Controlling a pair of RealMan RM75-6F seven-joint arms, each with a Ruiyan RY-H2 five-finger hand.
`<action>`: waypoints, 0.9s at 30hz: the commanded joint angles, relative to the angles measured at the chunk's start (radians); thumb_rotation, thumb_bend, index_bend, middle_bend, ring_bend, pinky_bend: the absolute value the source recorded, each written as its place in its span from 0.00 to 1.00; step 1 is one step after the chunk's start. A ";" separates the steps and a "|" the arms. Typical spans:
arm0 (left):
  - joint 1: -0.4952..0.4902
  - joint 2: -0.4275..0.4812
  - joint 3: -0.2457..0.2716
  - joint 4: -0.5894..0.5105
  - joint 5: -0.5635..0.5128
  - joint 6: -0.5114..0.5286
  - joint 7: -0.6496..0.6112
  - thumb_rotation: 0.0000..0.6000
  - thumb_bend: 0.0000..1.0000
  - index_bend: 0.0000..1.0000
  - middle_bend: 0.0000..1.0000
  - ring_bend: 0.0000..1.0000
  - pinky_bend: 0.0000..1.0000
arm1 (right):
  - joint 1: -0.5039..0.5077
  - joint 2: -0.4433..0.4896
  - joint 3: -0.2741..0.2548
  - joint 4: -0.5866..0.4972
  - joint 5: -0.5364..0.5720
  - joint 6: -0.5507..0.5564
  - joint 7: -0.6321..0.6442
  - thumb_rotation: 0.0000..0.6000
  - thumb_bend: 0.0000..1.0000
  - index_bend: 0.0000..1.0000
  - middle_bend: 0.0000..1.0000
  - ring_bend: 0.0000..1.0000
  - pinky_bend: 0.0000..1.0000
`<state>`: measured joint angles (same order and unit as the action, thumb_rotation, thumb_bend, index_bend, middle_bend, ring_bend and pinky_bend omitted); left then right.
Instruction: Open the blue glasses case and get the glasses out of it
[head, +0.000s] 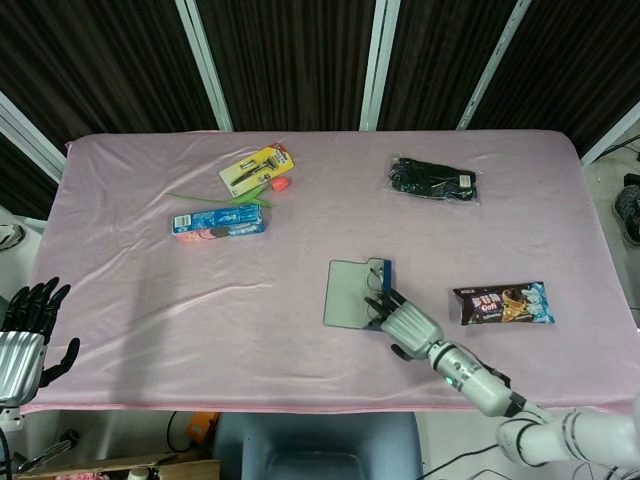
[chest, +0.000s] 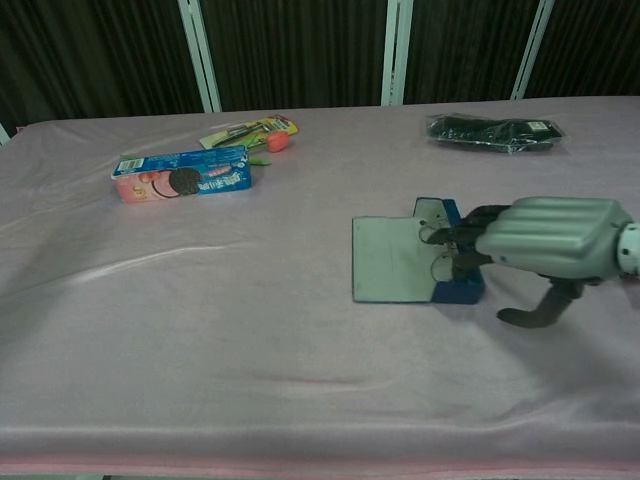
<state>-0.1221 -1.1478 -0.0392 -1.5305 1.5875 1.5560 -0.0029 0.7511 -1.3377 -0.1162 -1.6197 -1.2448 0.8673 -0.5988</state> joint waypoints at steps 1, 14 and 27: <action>-0.001 -0.003 0.000 -0.002 0.001 -0.002 0.007 1.00 0.37 0.00 0.00 0.00 0.00 | -0.056 0.054 -0.055 -0.014 -0.055 0.043 0.029 1.00 0.55 0.45 0.03 0.00 0.00; -0.008 -0.021 -0.005 -0.008 -0.009 -0.017 0.052 1.00 0.38 0.00 0.00 0.00 0.00 | -0.075 0.033 0.020 0.190 -0.031 0.019 0.128 1.00 0.55 0.45 0.03 0.00 0.00; -0.009 -0.018 -0.012 -0.010 -0.022 -0.020 0.045 1.00 0.38 0.00 0.00 0.00 0.00 | 0.007 -0.102 0.146 0.319 0.093 -0.037 0.035 1.00 0.55 0.45 0.03 0.00 0.00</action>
<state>-0.1322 -1.1663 -0.0519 -1.5400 1.5640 1.5346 0.0429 0.7626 -1.4512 0.0295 -1.2797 -1.1491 0.8222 -0.5720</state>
